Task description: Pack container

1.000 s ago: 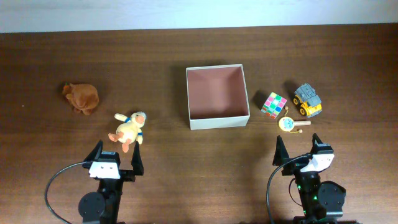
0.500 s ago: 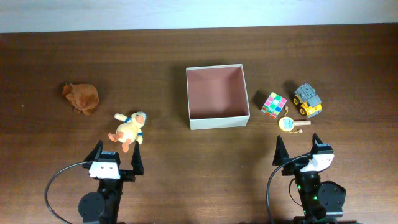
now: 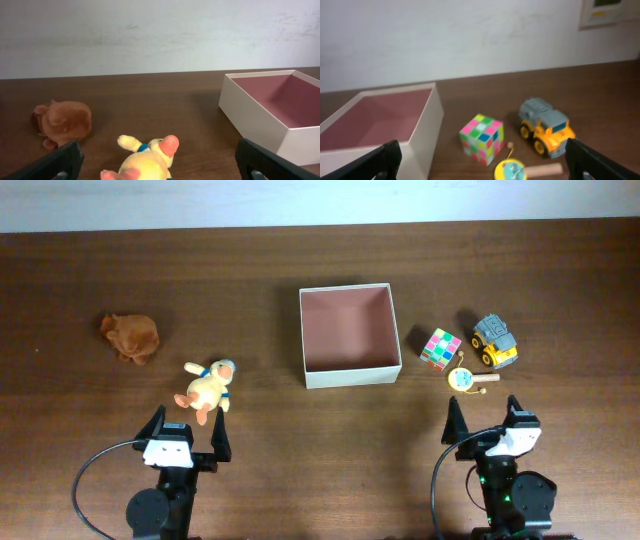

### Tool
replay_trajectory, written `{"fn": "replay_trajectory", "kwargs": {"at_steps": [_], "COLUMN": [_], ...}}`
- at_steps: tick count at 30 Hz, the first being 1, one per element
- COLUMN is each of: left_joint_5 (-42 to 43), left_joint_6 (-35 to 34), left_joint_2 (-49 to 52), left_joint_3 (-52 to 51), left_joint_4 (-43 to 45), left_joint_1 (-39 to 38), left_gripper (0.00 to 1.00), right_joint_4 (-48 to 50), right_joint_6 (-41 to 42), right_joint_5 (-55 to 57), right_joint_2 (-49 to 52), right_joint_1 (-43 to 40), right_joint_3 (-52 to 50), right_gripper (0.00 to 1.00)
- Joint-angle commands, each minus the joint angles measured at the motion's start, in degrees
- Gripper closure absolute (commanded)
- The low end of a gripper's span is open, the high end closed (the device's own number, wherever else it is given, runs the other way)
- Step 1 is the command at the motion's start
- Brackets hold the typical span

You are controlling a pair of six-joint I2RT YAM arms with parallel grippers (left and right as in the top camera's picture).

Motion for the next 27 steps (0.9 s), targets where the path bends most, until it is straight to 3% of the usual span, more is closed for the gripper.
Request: {"fn": "replay_trajectory", "kwargs": {"at_steps": [1,5,12,16,27], "left_joint_5": [-0.44,-0.44,-0.44,-0.44,-0.44], "left_joint_6": [0.87,0.87,0.87,0.87,0.87], "left_joint_2": [-0.33,-0.28,-0.28,-0.28,-0.28], "left_joint_3": [-0.17,-0.17,-0.17,-0.17,-0.17], "left_joint_4": [-0.28,-0.28,-0.28,-0.28,-0.28], "left_joint_1": [-0.24,-0.24,-0.24,-0.24,-0.24], "left_gripper": [0.01,0.01,0.01,0.01,0.01], "right_joint_4": [3.63,4.68,-7.34,-17.31,-59.56], "right_joint_6": [-0.31,-0.31,0.83,1.01,-2.29], "right_joint_5": [2.49,0.17,-3.52,-3.67,-3.08], "right_joint_2": [-0.5,-0.44,7.63,20.09,62.31], "right_joint_1": [0.48,0.48,0.48,0.46,0.48], "right_joint_3": [-0.26,1.01,16.22,32.0,86.23], "right_gripper": [0.02,0.01,0.01,0.01,0.01]}}
